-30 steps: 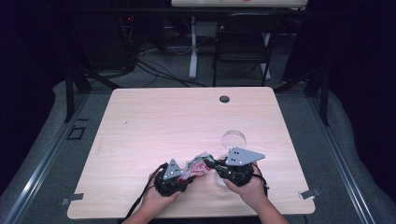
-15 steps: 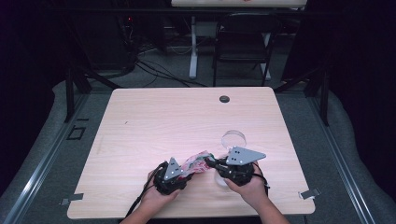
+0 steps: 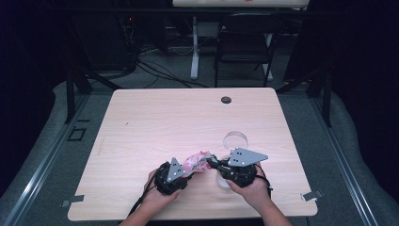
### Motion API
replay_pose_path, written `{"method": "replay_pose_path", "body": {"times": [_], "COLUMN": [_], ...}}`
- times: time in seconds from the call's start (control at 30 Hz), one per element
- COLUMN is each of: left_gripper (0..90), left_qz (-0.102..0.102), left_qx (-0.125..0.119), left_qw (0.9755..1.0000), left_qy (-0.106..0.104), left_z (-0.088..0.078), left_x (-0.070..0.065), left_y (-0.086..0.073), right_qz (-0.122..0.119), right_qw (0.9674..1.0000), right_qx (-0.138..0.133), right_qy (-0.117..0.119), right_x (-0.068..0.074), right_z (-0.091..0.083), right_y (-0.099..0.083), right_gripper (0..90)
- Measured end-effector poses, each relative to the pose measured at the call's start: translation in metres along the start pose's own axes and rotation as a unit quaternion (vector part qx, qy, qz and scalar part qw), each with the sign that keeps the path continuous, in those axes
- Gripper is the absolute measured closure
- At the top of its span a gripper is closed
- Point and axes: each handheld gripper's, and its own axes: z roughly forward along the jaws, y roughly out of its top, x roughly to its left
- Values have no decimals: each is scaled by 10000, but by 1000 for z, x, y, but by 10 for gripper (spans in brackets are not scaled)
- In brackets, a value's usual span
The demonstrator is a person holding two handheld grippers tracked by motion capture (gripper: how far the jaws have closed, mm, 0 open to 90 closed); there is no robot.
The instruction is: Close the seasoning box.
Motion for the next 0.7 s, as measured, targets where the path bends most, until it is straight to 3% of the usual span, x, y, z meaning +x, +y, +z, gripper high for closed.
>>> {"method": "replay_pose_path", "body": {"times": [0.37, 0.7], "left_gripper": [600, 601], "left_qz": [130, 237], "left_qx": [31, 2], "left_qw": [9999, 9995], "left_qy": [67, 198], "left_z": [-1, -6], "left_x": [0, 4], "left_y": [3, 9], "right_qz": [15, 39], "right_qw": [10000, 10000], "right_qx": [85, 19], "right_qy": [-47, -79], "right_x": [-1, -1], "right_z": [-3, -8], "right_y": [1, 4], "right_gripper": [900, 784]}}
